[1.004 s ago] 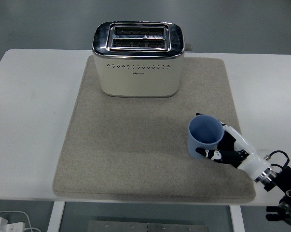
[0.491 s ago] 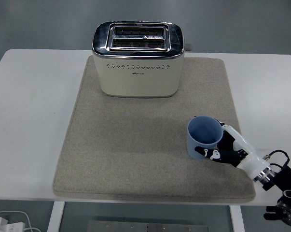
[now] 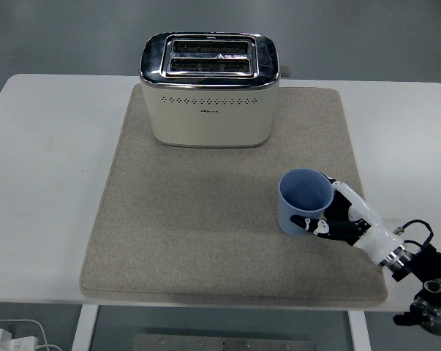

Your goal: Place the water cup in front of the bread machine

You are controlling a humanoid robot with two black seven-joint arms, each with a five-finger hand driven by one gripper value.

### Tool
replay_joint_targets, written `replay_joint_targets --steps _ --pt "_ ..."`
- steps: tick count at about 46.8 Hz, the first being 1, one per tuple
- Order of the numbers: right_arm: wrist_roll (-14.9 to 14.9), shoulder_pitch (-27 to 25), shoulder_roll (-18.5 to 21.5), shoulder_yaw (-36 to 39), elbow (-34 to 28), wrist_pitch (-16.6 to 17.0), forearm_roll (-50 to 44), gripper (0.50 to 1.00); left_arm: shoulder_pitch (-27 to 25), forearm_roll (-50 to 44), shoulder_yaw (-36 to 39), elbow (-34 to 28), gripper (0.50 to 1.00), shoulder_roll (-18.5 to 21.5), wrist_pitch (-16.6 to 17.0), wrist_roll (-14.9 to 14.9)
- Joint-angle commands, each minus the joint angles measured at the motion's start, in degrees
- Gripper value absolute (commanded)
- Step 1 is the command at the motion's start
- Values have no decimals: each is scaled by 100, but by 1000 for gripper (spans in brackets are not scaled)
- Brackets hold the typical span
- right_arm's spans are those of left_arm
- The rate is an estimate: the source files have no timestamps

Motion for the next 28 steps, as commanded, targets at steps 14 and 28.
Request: replay_joint_targets --steps 14,28 --pt "0 450 545 -27 -159 -105 2 500 1 0 -9 0 1000 0 0 6" --pt "0 977 1151 -334 -818 -123 72 507 9 -9 -9 9 1000 0 0 -3"
